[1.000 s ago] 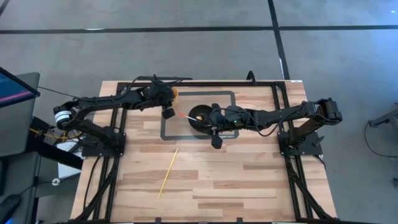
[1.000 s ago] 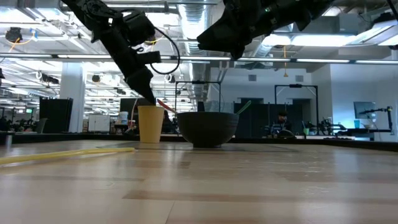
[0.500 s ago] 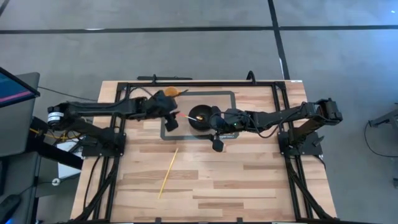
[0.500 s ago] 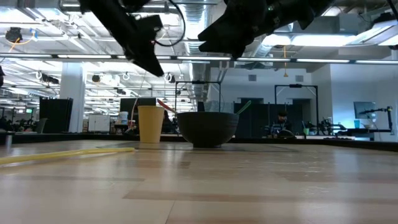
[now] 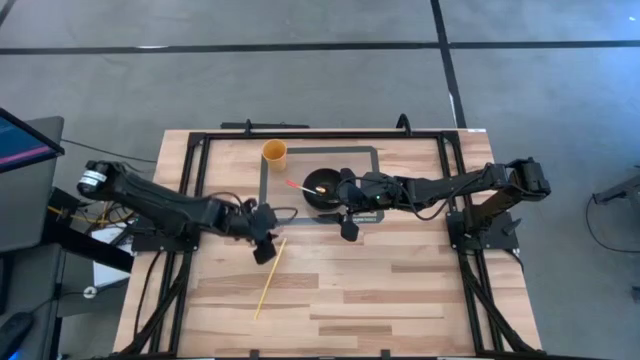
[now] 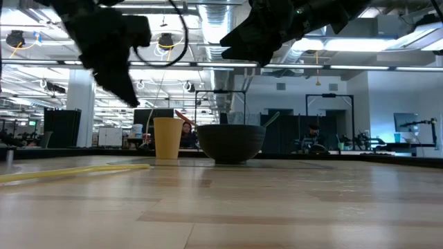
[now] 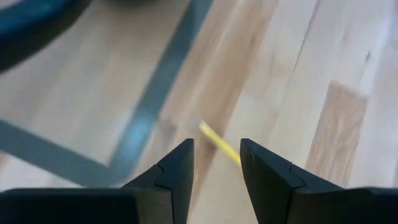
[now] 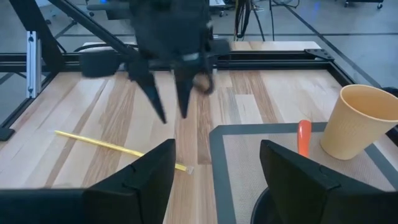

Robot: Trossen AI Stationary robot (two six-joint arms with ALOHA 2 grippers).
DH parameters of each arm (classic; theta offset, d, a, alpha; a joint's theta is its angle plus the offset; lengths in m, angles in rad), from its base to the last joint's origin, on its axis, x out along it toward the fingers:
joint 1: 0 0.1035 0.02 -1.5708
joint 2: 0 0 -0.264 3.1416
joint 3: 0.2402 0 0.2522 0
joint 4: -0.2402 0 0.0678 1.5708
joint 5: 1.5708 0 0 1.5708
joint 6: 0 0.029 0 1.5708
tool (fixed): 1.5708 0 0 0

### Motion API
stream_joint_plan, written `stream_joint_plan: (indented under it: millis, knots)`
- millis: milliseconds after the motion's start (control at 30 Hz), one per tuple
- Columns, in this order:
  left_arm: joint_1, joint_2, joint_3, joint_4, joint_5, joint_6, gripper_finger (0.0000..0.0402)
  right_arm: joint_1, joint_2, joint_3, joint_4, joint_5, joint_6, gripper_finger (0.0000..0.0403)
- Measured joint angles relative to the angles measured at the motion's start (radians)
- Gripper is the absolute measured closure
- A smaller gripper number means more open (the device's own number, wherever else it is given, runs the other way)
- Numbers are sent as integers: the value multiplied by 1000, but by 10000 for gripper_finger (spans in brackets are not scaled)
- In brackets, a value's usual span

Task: Pick & Place Utensil
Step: Put the yellow straw into the yellow cup

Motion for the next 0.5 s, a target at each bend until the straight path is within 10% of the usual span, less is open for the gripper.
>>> stream_joint_plan:
  millis: [500]
  knots:
    - [-103, 277, -19, 85, -33, -197, 270, 0, 0, 0, -1, 0, 2, 177]
